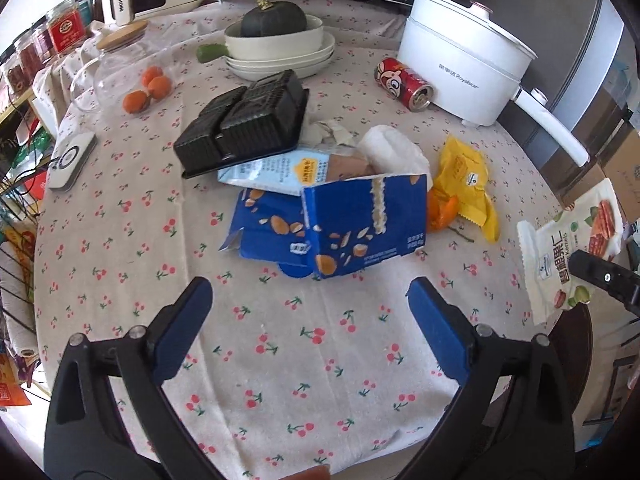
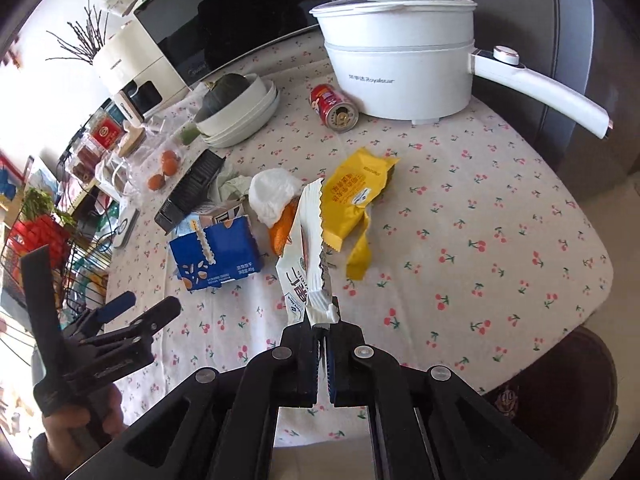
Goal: Collect trash
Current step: 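Grasp the white snack wrapper with the right tool while the left tool grasps the blue biscuit box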
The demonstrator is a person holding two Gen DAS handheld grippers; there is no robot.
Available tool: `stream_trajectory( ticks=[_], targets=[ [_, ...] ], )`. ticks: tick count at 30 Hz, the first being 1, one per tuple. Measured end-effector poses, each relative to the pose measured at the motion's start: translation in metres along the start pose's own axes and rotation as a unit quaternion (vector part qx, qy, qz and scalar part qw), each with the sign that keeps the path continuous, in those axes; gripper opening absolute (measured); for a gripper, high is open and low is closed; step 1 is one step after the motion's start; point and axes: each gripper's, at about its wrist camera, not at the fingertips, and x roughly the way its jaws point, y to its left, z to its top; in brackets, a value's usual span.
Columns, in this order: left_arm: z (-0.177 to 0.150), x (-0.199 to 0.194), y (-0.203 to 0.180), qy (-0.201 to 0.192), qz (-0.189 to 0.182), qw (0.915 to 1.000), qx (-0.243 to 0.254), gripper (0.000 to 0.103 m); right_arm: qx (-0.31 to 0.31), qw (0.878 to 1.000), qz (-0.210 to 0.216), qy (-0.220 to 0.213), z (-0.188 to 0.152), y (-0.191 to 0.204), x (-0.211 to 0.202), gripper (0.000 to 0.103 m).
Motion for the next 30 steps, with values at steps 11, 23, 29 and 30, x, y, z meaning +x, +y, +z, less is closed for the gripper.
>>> stream_trajectory(
  ticks=[11,23,29,30],
  targets=[
    [0.017,0.031,-0.039,-0.006,0.046,0.9975,-0.054,0.099,0.025,1.000,-0.013,-0.012,-0.002,-0.040,-0.027,0.004],
    [0.016,0.067,-0.055,0.011,0.155,0.9853,-0.072,0.099,0.039,0.999,-0.031,-0.013,-0.009,-0.072,-0.040,0.004],
    [0.014,0.061,-0.045,0.019,0.143,0.9873,-0.066,0.094,0.037,0.999,-0.037,-0.013,-0.010,-0.078,-0.042,0.004],
    [0.013,0.059,-0.044,0.021,0.135,0.9884,-0.066,0.094,0.037,0.999,-0.037,-0.014,-0.010,-0.078,-0.043,0.004]
  ],
)
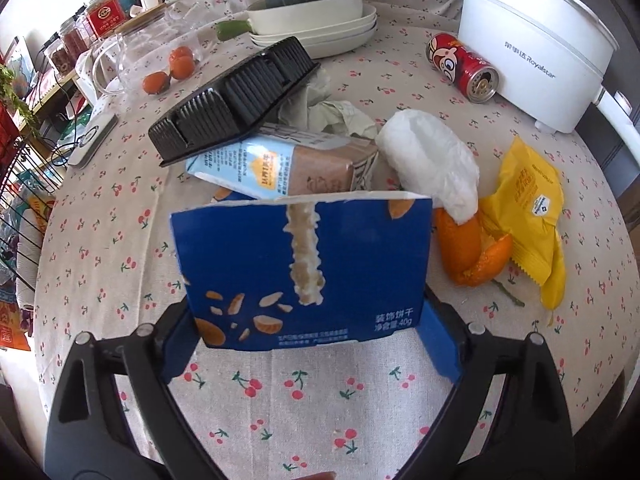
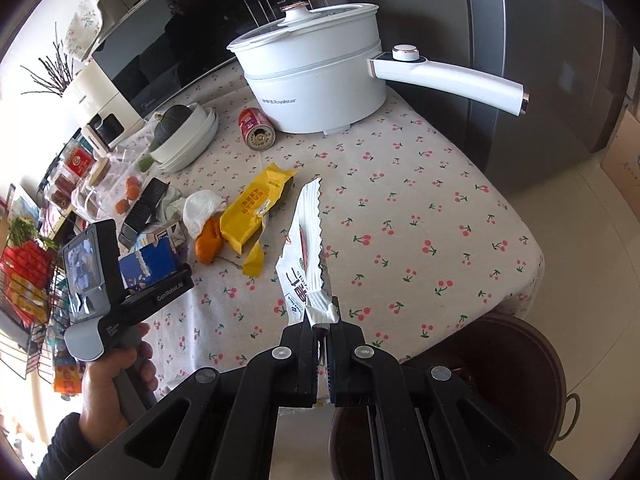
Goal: Collect trash
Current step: 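Carry the wrapper and blue box over the bin and release both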
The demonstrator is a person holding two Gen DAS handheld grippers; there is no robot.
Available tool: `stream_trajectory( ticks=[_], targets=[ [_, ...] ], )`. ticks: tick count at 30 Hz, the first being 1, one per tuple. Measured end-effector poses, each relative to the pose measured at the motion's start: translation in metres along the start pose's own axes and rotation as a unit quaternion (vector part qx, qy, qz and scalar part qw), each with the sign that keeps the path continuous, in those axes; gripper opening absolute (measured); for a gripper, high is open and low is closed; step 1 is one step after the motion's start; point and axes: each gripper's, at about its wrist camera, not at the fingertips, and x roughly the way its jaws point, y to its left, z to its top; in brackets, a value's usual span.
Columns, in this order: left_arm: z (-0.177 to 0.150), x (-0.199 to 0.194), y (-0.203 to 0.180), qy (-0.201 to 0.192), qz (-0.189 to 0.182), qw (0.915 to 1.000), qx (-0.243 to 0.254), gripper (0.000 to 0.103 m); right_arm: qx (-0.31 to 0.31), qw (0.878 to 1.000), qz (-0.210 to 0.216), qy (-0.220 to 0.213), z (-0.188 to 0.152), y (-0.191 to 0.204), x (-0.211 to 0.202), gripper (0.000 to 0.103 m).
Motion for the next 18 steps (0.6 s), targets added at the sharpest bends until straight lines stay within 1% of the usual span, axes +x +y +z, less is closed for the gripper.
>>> stream_trajectory(
  ticks=[4,8,18],
  targets=[
    [-0.005,-0.015,0.002,-0.001,-0.025,0.9996,0.010,0.093,-0.002,1.000,0.000,-0.004,-0.001,0.000,-0.004,0.004],
    [-0.012,-0.036,0.000,-0.009,-0.048,0.9981,0.037,0.093,-0.005,1.000,-0.002,-0.007,-0.003,-0.002,-0.009,0.004],
    [-0.040,-0.077,0.000,-0.007,-0.098,0.9905,0.096,0.093,-0.013,1.000,-0.013,-0.007,-0.020,-0.009,-0.021,0.004]
  ],
)
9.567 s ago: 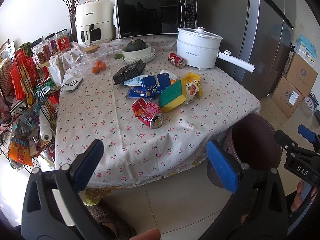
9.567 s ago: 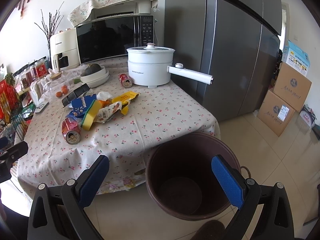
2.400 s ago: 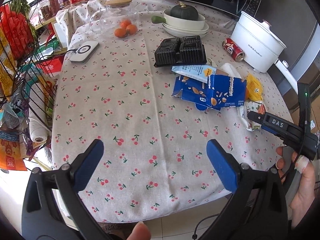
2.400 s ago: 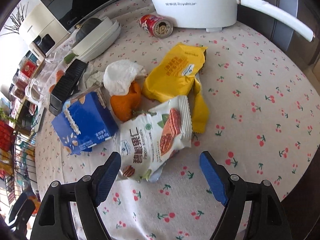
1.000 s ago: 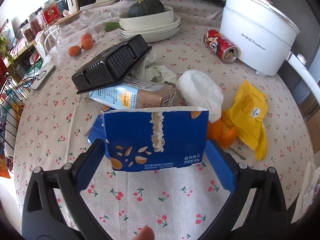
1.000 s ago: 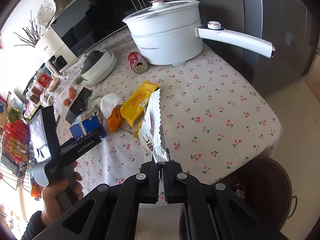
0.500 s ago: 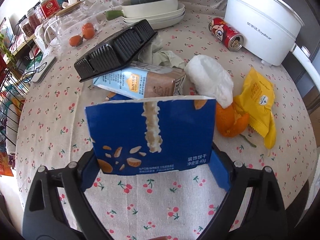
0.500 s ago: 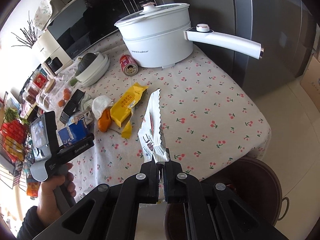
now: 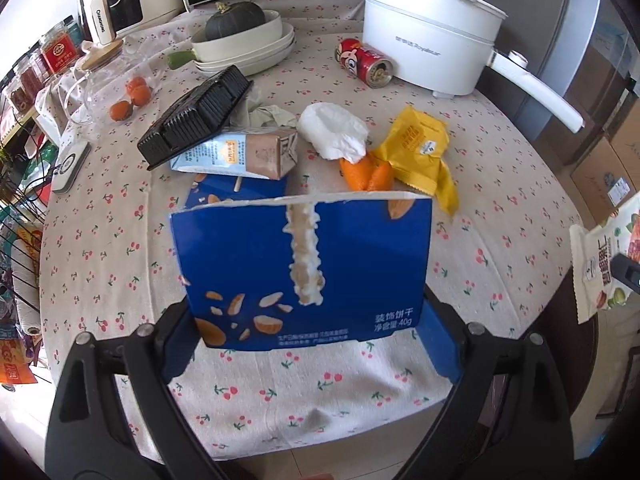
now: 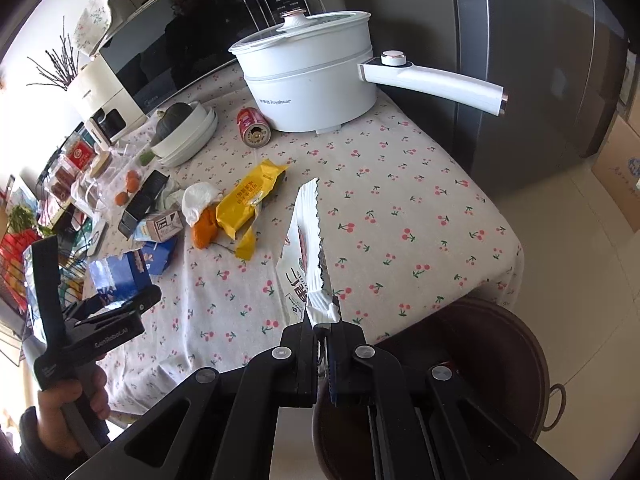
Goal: Collect trash
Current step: 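Carry the wrapper and blue box over the bin and release both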
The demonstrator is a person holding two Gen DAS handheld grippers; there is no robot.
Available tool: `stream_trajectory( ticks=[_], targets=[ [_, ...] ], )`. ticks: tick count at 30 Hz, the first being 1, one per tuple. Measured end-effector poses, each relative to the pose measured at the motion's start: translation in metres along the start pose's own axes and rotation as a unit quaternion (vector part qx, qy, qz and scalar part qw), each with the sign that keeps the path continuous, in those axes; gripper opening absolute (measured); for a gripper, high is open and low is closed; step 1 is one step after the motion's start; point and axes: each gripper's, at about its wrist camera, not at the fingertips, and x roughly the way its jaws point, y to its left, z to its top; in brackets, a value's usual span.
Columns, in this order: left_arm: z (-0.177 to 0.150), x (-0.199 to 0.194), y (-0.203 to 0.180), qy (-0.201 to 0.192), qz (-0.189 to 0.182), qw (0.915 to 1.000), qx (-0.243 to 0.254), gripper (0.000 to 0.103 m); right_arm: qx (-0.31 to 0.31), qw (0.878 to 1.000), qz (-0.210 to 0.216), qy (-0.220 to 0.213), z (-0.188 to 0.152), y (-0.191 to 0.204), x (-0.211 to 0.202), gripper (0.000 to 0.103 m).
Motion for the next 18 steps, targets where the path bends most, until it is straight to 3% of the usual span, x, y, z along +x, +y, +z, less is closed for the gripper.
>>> stream_trajectory(
  ticks=[18],
  targets=[
    [-0.042,-0.038,-0.046,0.019,-0.084,0.9942,0.064,0.093,0.004,0.999,-0.028,0.023,-0.062,-0.050,-0.024,0.005]
  ],
)
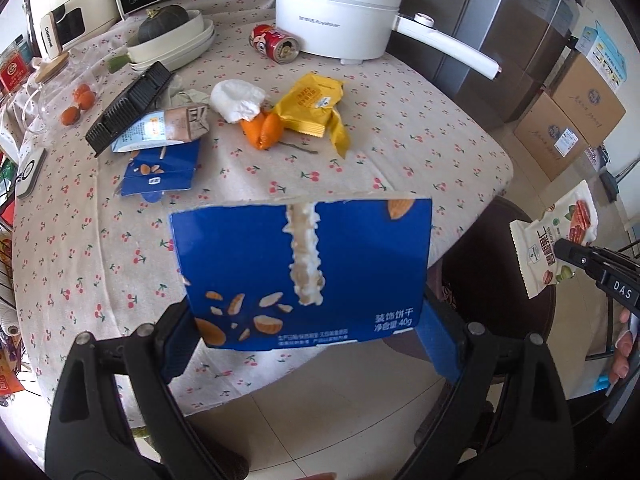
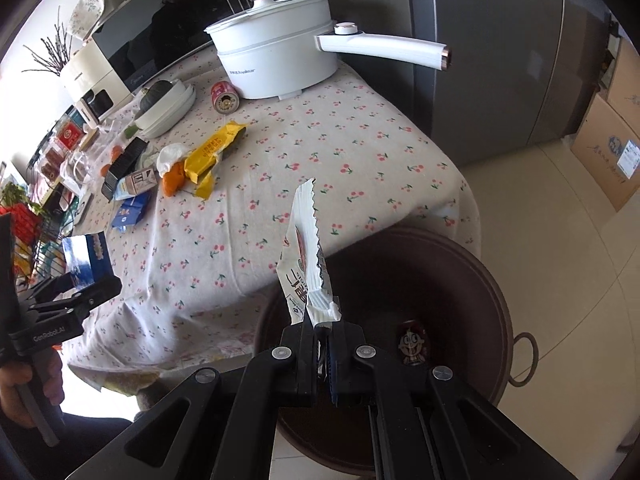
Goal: Collect trash
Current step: 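Carry the wrapper and blue box over the bin and release both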
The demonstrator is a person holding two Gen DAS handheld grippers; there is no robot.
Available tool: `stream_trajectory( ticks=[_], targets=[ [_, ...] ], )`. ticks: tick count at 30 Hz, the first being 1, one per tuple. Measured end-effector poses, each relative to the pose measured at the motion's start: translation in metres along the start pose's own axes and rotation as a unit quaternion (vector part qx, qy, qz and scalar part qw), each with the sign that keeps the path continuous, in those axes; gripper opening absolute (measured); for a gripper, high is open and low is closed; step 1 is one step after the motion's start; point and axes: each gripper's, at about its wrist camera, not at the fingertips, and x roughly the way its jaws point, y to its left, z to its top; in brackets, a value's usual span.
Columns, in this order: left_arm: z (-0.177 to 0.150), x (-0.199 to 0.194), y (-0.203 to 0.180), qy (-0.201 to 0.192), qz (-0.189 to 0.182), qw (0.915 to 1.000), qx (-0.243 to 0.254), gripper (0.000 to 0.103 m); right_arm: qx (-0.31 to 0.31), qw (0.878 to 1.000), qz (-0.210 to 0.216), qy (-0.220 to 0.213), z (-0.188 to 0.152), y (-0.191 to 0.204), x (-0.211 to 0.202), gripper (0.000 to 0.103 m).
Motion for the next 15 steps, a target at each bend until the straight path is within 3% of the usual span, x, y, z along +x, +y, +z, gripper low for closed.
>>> stream_trajectory(
  ticks=[9,15],
  targets=[
    [-0.009,0.008,-0.062,0.026,-0.054,0.9975,0.038,0.093,0.023,0.999,-0.021,0.019,-0.020,-0.047,-0.001,0.005],
    [-0.012,0.022,-0.116,0.043,-0.079,0.9918,0.090,0.093,0.035,0.998,-0.033,0.039,-0.029,-0.071,0.001,0.005]
  ],
)
